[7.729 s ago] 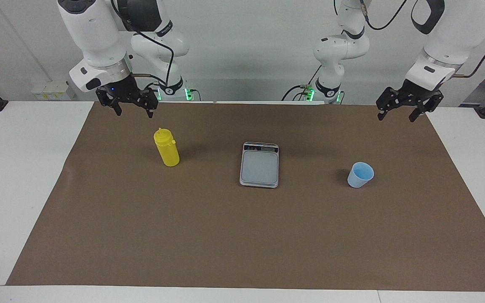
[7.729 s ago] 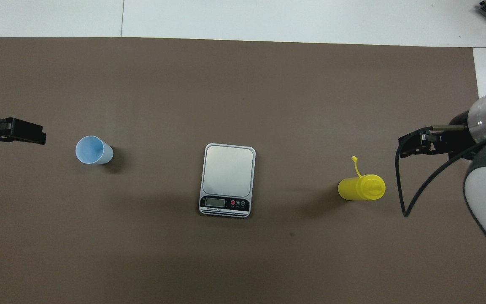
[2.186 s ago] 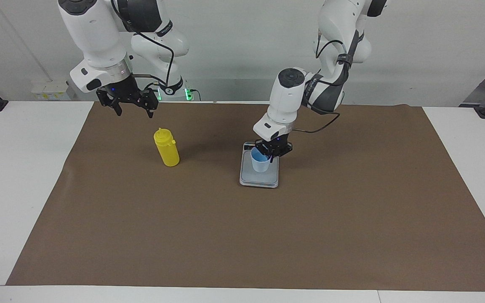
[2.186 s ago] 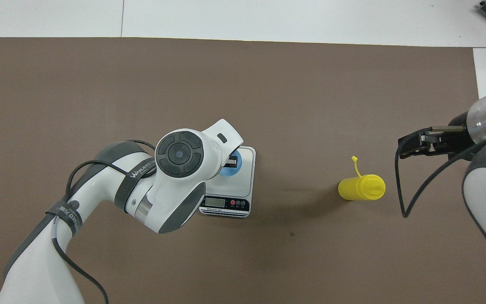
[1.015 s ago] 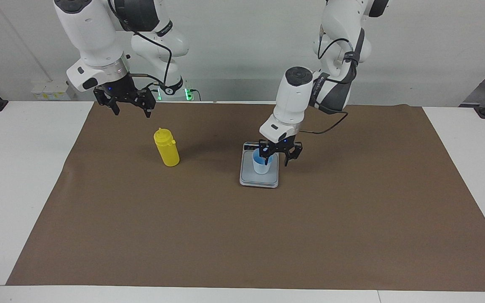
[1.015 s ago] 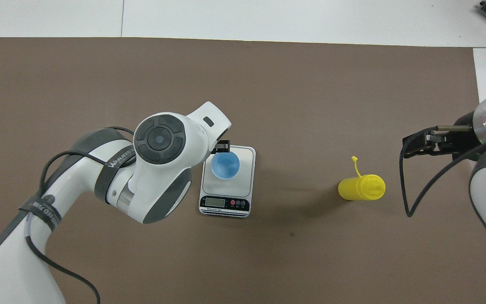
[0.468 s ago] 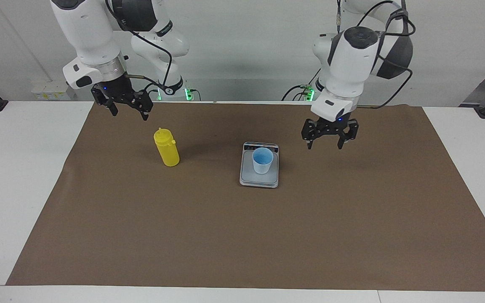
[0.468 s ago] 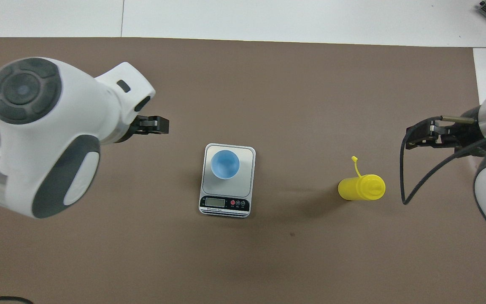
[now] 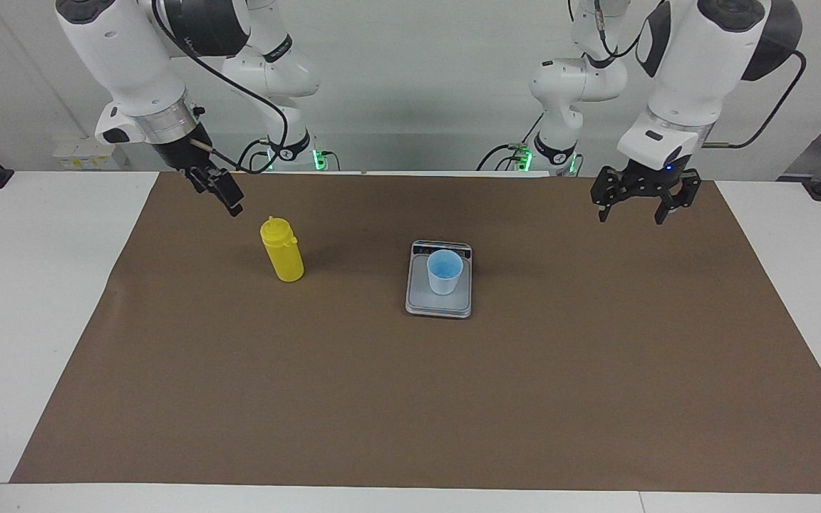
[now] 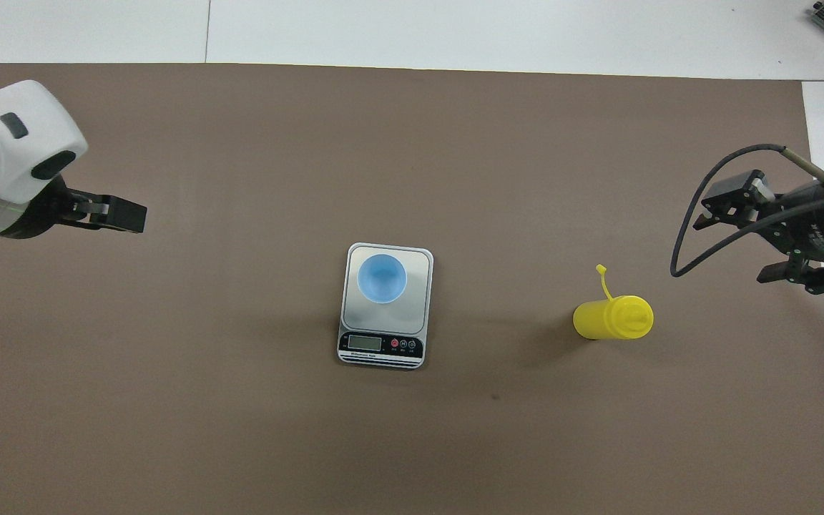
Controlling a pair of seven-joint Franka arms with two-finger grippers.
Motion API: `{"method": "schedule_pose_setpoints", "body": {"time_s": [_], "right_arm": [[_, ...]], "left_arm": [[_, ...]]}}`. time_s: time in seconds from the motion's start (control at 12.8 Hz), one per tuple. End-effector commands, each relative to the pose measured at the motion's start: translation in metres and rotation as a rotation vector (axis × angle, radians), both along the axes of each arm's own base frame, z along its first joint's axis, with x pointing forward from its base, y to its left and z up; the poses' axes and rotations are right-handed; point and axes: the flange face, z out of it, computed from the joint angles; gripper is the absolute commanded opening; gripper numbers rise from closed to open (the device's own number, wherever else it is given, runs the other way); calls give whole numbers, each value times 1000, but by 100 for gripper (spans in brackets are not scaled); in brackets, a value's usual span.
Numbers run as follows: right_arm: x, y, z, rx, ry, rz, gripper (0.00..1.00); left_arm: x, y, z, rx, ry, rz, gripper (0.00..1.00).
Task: Pour seasoning into cup on scale with both arms
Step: 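Lower the right gripper over the yellow bottle and grasp it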
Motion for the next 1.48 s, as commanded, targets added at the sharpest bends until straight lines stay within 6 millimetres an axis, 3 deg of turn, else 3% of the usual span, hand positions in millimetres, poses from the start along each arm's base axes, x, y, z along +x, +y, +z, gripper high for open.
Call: {"method": "schedule_pose_setpoints", "body": {"time_s": [0.0, 0.08, 0.16, 0.39, 0.78, 1.01, 1.41], "right_arm": [[0, -17, -28, 54, 49, -189, 100], [-1, -21, -41, 74, 80, -233, 100], [-1, -27, -54, 92, 108, -253, 100], [6, -58, -112, 207, 238, -347, 100], [1, -88, -189, 333, 302, -424, 100], [-5, -82, -234, 389, 309, -448, 100], [-24, -67, -266, 479, 375, -460, 100]], "left_arm": [[4, 42, 0, -7, 31, -27, 100], [2, 59, -5, -26, 42, -18, 100], [0, 60, -7, -52, 50, -8, 100], [-3, 55, -9, -52, 49, -11, 100], [-5, 56, 1, -65, 74, 10, 100], [-10, 56, 12, -90, 127, 67, 100], [-5, 53, 12, -103, 102, 51, 100]]}}
